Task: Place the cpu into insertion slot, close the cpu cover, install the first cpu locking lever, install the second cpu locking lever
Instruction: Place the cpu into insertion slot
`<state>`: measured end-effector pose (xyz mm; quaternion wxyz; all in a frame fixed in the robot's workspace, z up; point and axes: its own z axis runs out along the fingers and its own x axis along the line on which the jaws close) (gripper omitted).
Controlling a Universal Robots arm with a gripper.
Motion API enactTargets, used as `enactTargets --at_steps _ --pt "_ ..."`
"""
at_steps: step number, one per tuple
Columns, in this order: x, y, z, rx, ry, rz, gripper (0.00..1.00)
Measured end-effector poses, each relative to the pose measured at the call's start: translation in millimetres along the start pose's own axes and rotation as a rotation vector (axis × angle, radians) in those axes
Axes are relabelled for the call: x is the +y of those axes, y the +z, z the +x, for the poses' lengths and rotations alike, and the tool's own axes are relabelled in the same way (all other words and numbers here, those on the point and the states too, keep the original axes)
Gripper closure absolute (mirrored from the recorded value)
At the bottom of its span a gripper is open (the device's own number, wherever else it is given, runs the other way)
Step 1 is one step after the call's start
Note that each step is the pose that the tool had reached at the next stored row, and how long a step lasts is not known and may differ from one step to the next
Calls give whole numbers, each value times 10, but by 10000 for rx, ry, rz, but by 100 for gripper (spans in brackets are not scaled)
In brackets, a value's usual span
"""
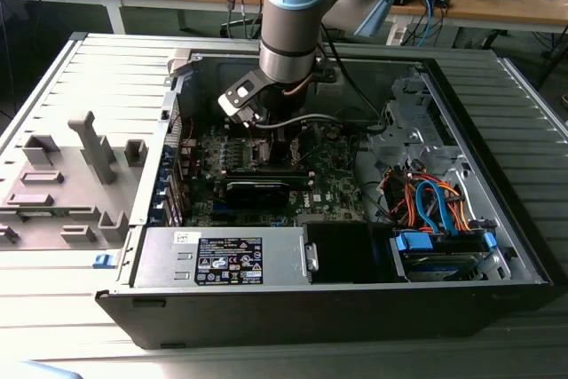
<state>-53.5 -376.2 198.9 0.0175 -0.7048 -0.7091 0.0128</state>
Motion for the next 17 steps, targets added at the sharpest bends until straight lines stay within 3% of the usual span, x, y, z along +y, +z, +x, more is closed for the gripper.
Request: enactTargets --at_steps 17 --pt "2 17 -17 -7 93 0 45"
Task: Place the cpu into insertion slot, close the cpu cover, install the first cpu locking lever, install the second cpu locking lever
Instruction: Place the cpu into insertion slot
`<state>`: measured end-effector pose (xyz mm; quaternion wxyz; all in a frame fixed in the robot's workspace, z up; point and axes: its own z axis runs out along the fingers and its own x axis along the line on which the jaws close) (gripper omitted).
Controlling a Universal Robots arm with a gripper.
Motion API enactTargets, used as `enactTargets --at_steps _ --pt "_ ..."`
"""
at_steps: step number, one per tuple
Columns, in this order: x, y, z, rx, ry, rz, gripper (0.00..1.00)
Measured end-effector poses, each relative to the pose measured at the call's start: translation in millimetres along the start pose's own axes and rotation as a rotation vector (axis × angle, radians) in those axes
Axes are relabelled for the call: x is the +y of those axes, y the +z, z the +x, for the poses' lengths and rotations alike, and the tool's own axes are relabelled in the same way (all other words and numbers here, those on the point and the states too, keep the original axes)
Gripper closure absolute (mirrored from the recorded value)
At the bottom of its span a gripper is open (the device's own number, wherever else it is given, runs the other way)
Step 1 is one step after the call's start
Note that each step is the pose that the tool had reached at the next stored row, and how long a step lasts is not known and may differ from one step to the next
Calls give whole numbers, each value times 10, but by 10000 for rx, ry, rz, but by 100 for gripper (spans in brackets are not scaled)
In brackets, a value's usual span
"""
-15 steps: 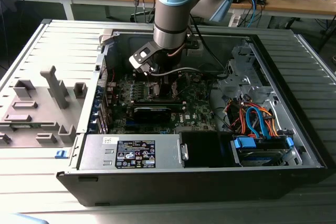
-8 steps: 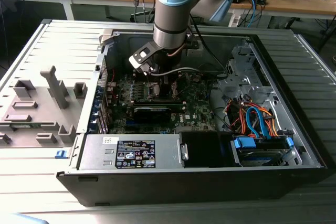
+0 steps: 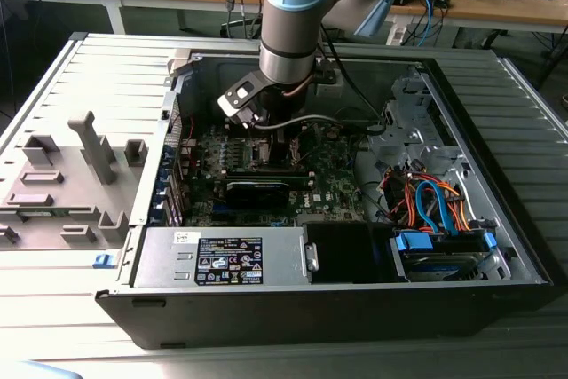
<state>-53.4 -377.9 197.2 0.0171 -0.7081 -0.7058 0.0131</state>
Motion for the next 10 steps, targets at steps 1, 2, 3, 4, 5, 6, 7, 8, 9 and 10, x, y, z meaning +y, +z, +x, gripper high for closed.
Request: enactTargets --at_steps 1,2,3,4,5,6,7,8,9,10 --pt "2 0 0 -1 0 -1 45" --pt "2 0 0 -1 1 -1 45" --pt "3 0 0 0 0 -1 45" --pt "3 0 0 0 -1 -1 45" --pt "3 0 0 0 -1 -1 45" --pt "4 0 0 1 0 -2 45" --pt "4 1 1 6 -1 -4 44" --pt "5 3 2 9 -2 -7 44" --pt "5 2 1 7 -2 -6 44" --pt "5 2 1 6 -2 -4 38"
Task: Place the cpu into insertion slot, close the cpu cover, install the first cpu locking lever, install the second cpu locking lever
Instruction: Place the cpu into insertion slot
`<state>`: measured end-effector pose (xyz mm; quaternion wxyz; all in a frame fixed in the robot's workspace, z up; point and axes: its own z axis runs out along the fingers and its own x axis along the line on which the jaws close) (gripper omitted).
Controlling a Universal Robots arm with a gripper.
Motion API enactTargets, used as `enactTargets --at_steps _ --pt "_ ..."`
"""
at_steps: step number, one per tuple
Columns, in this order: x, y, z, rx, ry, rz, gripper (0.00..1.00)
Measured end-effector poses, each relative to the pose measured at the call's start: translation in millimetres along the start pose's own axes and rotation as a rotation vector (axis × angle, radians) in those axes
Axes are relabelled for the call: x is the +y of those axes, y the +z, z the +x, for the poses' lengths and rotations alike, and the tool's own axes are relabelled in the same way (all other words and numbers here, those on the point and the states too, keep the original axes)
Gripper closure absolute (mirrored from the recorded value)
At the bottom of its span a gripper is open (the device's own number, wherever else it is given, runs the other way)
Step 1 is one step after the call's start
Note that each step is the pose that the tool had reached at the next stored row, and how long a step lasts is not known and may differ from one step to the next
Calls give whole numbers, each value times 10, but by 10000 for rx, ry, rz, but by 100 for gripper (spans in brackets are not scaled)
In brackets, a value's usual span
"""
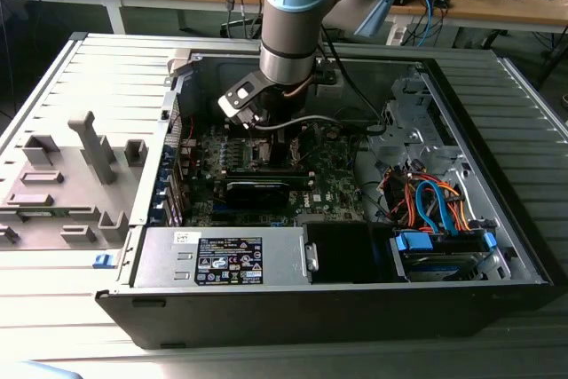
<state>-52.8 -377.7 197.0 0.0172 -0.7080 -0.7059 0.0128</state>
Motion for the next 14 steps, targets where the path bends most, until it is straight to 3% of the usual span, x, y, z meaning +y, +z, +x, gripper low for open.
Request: enactTargets --at_steps 5,7,14 --pt "-1 -9 -1 -7 -17 4 38" --pt "-2 -46 -1 -10 -129 4 38" --pt "-1 -47 -1 -32 -604 7 38"
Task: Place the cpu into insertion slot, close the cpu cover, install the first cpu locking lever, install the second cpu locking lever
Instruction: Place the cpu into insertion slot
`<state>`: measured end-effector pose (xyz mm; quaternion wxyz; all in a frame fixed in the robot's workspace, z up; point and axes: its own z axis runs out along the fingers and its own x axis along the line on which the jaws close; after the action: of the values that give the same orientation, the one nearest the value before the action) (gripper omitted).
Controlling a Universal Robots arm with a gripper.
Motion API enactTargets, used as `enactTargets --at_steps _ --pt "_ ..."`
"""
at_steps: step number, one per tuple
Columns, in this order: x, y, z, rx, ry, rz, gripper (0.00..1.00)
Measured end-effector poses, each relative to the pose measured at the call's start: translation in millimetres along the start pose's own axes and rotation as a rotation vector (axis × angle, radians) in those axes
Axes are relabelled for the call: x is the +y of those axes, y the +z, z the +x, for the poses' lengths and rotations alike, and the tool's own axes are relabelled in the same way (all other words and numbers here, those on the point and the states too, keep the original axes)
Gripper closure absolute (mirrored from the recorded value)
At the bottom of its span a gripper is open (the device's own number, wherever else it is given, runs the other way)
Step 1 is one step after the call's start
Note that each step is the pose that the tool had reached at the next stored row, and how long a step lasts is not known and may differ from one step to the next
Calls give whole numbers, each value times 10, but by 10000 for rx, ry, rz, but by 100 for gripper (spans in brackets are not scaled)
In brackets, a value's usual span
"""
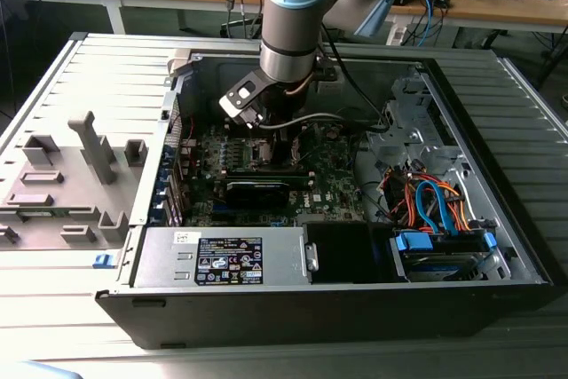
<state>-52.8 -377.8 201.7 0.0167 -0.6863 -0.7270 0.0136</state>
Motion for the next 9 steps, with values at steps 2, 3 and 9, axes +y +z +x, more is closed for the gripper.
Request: enactTargets --at_steps 2,3,9 --pt "0 1 -1 -3 -3 0 38" --pt "0 1 -2 -8 -6 0 38" --pt "-1 1 -11 -101 -75 6 38"
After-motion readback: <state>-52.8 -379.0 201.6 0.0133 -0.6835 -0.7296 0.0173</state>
